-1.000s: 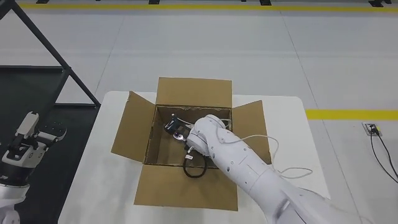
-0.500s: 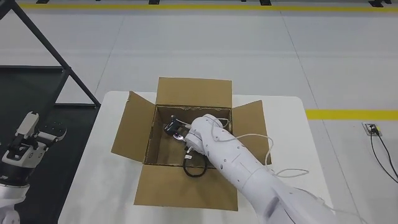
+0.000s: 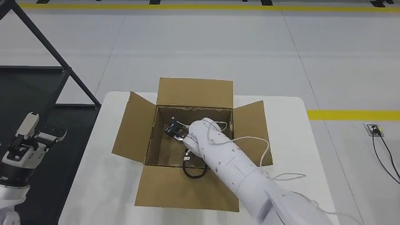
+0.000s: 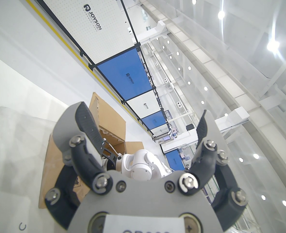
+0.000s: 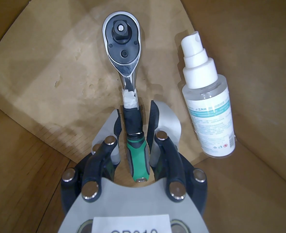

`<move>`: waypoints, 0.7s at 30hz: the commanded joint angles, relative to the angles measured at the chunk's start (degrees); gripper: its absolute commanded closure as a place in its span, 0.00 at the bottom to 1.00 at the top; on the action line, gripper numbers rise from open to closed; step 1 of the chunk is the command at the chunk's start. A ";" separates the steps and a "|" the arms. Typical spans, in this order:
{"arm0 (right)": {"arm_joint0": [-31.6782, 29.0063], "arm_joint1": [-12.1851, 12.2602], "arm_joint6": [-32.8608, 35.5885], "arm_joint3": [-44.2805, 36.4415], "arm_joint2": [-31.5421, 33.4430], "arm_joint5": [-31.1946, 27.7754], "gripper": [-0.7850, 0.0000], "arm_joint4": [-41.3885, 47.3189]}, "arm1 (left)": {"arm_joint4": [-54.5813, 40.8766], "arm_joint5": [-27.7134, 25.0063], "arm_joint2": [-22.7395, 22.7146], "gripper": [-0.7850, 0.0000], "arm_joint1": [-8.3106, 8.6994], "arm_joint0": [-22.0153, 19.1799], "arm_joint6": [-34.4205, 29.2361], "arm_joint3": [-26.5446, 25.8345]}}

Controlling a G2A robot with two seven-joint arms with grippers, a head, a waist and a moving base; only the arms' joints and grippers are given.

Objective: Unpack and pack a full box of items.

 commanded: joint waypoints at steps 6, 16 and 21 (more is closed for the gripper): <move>0.20 -0.95 -1.04 2.20 0.41 -0.30 0.62 0.01 | -0.17 -0.51 -0.03 0.00 0.05 0.74 0.18 -0.47; 0.19 -2.07 -0.80 3.93 0.65 -0.62 0.88 -0.62 | -0.49 -0.97 -0.54 0.00 0.19 1.25 0.21 -0.46; 0.21 -2.48 -0.78 4.65 0.91 -0.07 1.00 -0.76 | -0.54 -1.13 -0.58 0.00 0.24 1.50 0.34 -0.65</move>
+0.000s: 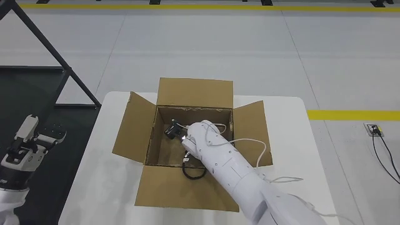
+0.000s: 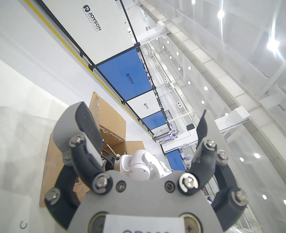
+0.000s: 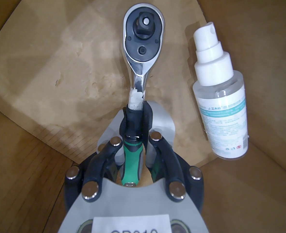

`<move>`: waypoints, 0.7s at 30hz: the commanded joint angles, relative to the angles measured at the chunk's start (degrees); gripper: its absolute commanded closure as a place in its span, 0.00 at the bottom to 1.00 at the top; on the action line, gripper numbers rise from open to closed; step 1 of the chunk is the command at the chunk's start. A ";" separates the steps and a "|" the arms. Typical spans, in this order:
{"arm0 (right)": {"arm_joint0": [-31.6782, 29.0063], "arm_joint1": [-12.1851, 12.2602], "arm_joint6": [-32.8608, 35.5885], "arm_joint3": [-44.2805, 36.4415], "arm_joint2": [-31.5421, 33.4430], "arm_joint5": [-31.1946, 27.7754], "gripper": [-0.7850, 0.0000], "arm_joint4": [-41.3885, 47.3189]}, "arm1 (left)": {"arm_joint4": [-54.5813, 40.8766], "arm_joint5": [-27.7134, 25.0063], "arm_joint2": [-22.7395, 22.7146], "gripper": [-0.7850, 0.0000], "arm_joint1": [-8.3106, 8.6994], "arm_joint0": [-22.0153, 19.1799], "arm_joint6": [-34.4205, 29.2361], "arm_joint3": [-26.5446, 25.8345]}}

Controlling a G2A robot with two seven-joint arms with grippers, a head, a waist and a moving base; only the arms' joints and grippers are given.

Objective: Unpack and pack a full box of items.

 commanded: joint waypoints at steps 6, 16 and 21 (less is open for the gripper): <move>0.45 -0.12 -1.34 0.83 0.70 -0.93 1.00 0.25 | 0.07 0.01 0.07 0.00 0.08 0.21 0.25 -0.11; 1.05 0.89 -7.36 0.89 1.98 -4.25 1.00 0.36 | 0.13 0.07 0.87 0.00 0.23 -0.23 0.26 0.16; 0.96 1.64 -9.70 -0.05 2.36 -5.09 1.00 -0.34 | 0.25 0.41 1.44 0.00 0.35 -0.97 0.26 0.91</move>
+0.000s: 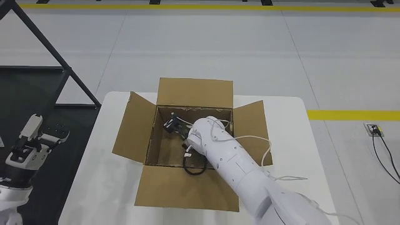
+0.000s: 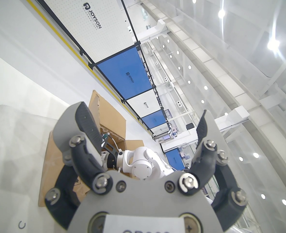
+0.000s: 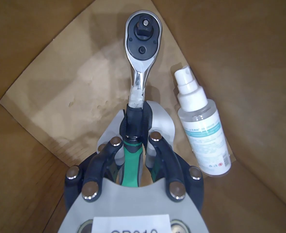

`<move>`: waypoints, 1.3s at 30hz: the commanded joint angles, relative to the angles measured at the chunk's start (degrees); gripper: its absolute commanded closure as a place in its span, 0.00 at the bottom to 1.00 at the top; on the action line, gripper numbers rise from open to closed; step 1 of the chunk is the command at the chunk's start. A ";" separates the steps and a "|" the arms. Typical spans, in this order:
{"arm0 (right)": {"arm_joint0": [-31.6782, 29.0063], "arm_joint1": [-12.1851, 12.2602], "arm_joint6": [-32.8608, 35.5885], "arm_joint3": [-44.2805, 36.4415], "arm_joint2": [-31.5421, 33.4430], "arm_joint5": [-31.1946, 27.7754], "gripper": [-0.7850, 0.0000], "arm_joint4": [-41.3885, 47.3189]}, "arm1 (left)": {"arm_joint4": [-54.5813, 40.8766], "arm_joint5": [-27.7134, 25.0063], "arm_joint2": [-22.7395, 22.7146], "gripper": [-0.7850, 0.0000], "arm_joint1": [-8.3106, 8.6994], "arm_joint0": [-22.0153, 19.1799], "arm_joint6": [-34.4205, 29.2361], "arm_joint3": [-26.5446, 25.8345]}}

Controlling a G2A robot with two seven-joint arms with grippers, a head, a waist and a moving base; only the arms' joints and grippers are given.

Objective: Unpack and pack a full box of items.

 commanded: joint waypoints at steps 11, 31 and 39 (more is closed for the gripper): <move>-1.74 2.27 -1.30 -5.53 0.84 2.48 1.00 -2.89 | 0.51 0.72 0.98 0.00 0.33 -1.41 -0.40 0.24; -3.77 5.86 18.87 -14.73 3.83 2.26 0.83 -5.15 | 0.72 0.99 1.36 0.00 0.68 -1.87 0.07 0.63; -4.55 6.62 19.76 -14.30 5.26 1.44 0.75 -5.10 | 0.53 0.84 1.03 0.00 0.76 -1.40 0.36 0.50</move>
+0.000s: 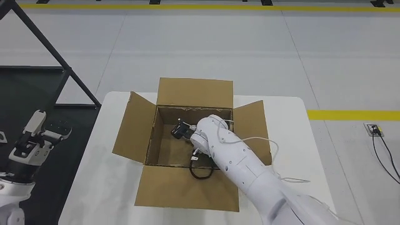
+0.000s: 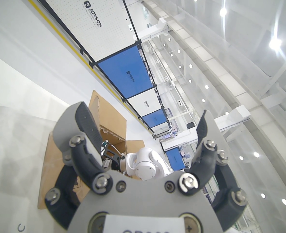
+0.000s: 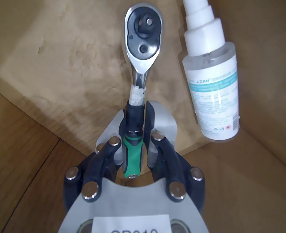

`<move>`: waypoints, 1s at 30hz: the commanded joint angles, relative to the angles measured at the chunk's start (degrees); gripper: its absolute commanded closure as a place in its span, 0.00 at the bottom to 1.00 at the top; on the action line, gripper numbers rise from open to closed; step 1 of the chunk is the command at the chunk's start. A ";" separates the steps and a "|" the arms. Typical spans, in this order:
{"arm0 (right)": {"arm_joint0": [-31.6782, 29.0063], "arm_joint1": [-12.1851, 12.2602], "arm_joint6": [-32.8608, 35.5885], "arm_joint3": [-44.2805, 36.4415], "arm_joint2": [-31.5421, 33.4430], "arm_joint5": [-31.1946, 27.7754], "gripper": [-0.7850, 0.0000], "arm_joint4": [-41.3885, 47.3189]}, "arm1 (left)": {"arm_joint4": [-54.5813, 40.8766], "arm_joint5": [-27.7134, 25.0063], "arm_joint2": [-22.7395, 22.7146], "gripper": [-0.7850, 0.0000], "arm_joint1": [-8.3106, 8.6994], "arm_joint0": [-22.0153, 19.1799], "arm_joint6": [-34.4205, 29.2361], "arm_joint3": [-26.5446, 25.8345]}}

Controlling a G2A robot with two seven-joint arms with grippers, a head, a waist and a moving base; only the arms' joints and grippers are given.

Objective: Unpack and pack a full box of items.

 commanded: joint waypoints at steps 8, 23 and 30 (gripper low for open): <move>-0.13 0.13 -1.86 0.73 1.11 0.53 0.69 -0.14 | -0.07 -0.16 -0.33 0.00 0.06 0.67 0.30 -0.29; 0.31 -1.17 -3.61 3.16 1.48 0.97 0.62 -0.34 | -0.51 -0.20 -0.62 0.00 0.22 0.88 0.40 -0.01; 0.48 -2.00 -4.64 5.15 1.47 0.37 0.65 -0.18 | -0.72 -0.35 -0.80 0.00 0.30 0.87 0.34 0.31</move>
